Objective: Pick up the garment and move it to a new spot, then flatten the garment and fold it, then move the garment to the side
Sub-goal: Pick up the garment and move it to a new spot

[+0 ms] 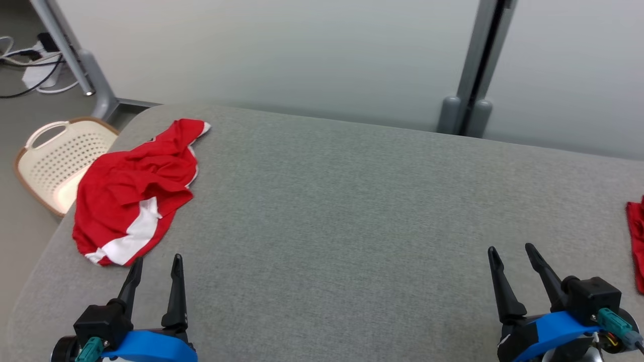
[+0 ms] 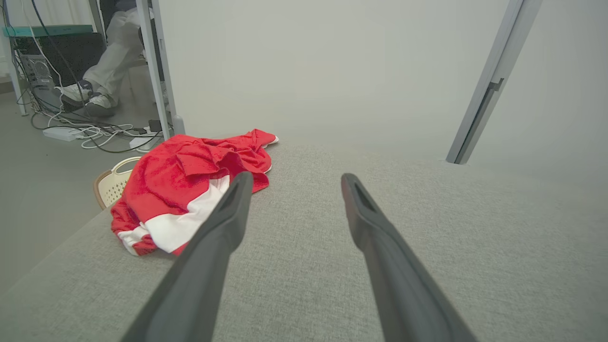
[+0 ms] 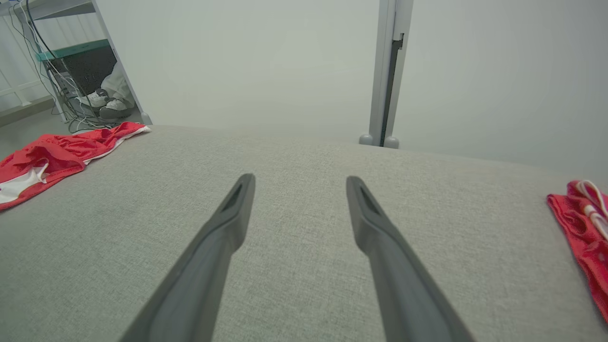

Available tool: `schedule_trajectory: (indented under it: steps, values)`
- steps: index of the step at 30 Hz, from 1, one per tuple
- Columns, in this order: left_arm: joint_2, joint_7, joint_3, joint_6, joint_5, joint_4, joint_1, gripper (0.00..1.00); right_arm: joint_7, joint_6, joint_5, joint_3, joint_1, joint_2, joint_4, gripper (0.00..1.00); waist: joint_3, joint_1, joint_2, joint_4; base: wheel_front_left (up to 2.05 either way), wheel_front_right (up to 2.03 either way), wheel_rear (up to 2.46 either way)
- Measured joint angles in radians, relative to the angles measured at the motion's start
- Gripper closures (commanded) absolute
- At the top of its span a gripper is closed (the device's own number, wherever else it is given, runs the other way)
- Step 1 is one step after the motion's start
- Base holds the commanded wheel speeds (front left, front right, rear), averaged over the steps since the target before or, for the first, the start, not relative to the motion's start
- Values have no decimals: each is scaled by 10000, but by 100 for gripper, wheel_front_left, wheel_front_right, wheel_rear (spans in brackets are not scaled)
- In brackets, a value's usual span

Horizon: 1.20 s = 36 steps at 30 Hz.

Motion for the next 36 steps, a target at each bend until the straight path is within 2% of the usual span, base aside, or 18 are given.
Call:
schedule_trajectory:
  steps: [10, 17, 21, 32, 36]
  values:
    - [33, 0, 27, -50, -119, 113, 34, 0, 38, 0, 12, 176, -13, -21, 59, 0, 36, 0, 0, 1606, 0, 0, 0]
    - [33, 0, 79, -31, -127, 109, 134, 0, 52, 0, 67, 234, -21, -33, 111, 0, 0, 0, 0, 2302, 0, 0, 0]
    - [12, 0, 84, 15, -117, 96, 154, 0, 69, 0, 84, 313, -7, -31, 144, 0, -48, 0, 0, 2468, 0, 0, 0]
    - [-123, 21, 245, -36, -380, -240, -170, 0, 142, 0, 94, 341, -3, -19, 6, 0, 242, 0, 0, 2381, 0, 0, 0]
    - [284, 368, 474, -113, -487, -759, -781, 0, 257, 0, 52, 314, -20, -29, -186, 0, 500, 0, 0, 2358, 0, 0, 0]
